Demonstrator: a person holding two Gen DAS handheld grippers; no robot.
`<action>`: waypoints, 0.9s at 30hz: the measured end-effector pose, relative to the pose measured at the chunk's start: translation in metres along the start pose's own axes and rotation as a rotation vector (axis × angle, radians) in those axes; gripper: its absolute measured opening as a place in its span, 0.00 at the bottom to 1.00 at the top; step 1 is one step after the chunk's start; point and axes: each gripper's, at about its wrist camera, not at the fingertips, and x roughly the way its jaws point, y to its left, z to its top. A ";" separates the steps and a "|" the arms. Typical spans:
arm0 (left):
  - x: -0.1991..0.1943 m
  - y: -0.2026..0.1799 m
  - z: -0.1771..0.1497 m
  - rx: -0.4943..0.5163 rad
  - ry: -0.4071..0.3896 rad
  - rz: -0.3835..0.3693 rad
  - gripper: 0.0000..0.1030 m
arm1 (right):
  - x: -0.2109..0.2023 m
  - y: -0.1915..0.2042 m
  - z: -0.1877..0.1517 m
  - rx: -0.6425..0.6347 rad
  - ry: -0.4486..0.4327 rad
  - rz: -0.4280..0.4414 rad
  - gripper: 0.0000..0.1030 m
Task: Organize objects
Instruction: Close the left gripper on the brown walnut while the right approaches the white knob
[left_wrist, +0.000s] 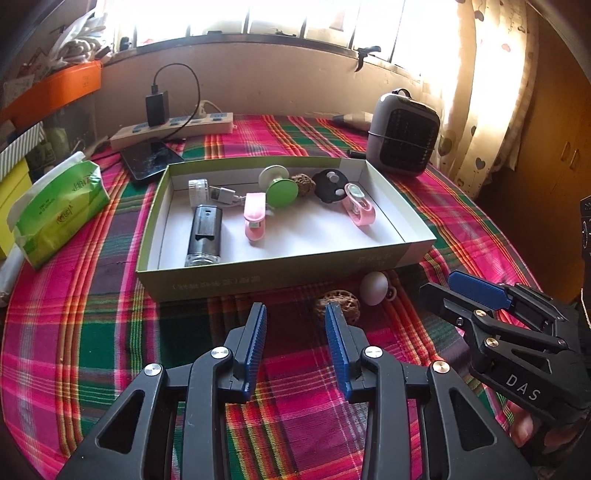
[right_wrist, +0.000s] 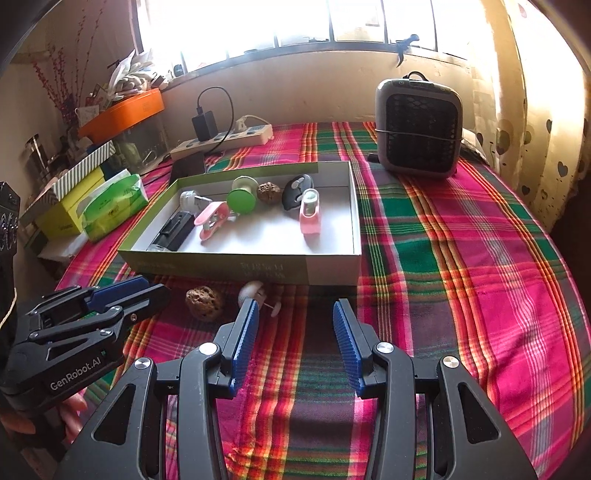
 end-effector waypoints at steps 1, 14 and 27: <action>0.002 -0.002 0.000 0.003 0.003 -0.012 0.36 | 0.000 -0.001 -0.001 0.003 0.001 0.000 0.43; 0.022 -0.018 0.004 0.041 0.037 -0.034 0.38 | -0.001 -0.012 -0.003 0.030 0.001 0.000 0.47; 0.032 -0.016 0.006 0.035 0.057 -0.015 0.37 | 0.004 -0.015 -0.002 0.038 0.014 0.001 0.47</action>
